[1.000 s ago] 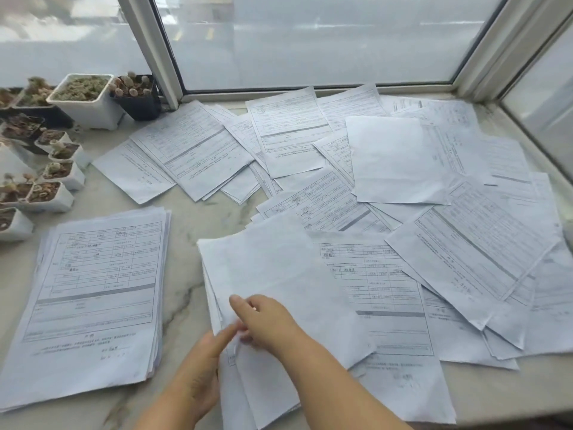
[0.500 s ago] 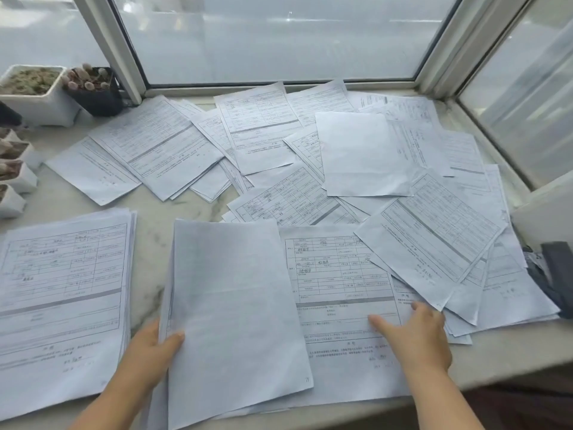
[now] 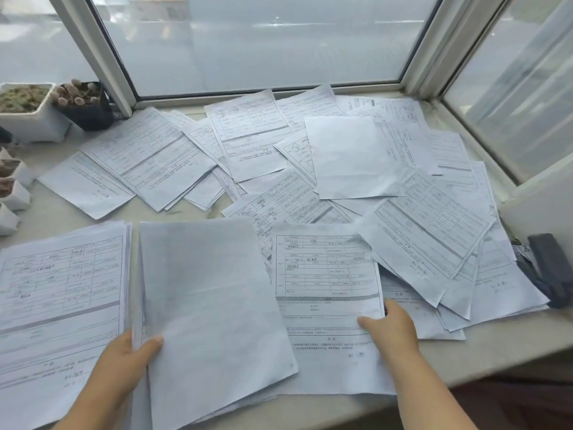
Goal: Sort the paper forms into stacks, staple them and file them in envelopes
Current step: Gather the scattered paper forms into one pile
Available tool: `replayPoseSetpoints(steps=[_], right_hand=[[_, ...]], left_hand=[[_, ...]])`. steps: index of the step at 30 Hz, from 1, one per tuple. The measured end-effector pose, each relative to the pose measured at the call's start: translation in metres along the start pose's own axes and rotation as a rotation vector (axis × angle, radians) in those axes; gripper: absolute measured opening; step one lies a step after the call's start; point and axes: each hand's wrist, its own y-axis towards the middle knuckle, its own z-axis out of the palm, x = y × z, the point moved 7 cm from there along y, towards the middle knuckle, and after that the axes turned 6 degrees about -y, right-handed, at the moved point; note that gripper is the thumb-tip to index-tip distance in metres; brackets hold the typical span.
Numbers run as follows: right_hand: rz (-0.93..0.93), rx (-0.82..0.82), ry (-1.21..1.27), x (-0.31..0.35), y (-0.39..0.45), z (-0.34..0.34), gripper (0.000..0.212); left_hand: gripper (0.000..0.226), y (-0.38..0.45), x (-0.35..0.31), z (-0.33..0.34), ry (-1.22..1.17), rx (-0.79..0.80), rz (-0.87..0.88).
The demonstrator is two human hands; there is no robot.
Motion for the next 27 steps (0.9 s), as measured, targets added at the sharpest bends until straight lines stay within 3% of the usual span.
replayPoseSetpoints(steps=[5, 9, 12, 15, 17, 20, 23, 25, 27], right_hand=[[0.133, 0.310, 0.608, 0.019, -0.015, 0.042, 0.020], [0.118, 0.456, 0.874, 0.052, -0.021, 0.038, 0.018], [0.003, 0.522, 0.812, 0.071, -0.025, 0.044, 0.021], [-0.164, 0.563, 0.552, 0.100, -0.040, 0.072, 0.021], [-0.268, 0.554, 0.367, 0.121, -0.054, 0.096, 0.017], [-0.416, 0.477, 0.087, 0.138, -0.067, 0.129, 0.014], [-0.533, 0.430, -0.067, 0.146, -0.077, 0.145, 0.010], [-0.499, 0.274, 0.017, 0.139, -0.065, 0.124, 0.006], [-0.263, 0.046, 0.306, 0.110, -0.041, 0.080, 0.010]], left_hand=[[0.013, 0.033, -0.004, -0.071, 0.070, -0.106, -0.043], [0.017, 0.041, -0.011, -0.103, 0.018, -0.087, -0.071], [0.032, 0.030, -0.015, -0.083, -0.049, 0.069, -0.134], [0.022, 0.012, -0.016, -0.039, -0.062, 0.206, -0.185], [0.022, 0.009, -0.014, -0.016, -0.156, 0.220, -0.216], [0.052, 0.014, -0.007, -0.001, -0.435, 0.240, -0.307], [0.042, 0.016, 0.000, 0.007, -0.409, 0.287, -0.252], [0.033, 0.022, 0.010, 0.001, -0.278, 0.206, -0.193], [0.024, 0.026, 0.018, -0.005, -0.241, 0.137, -0.171]])
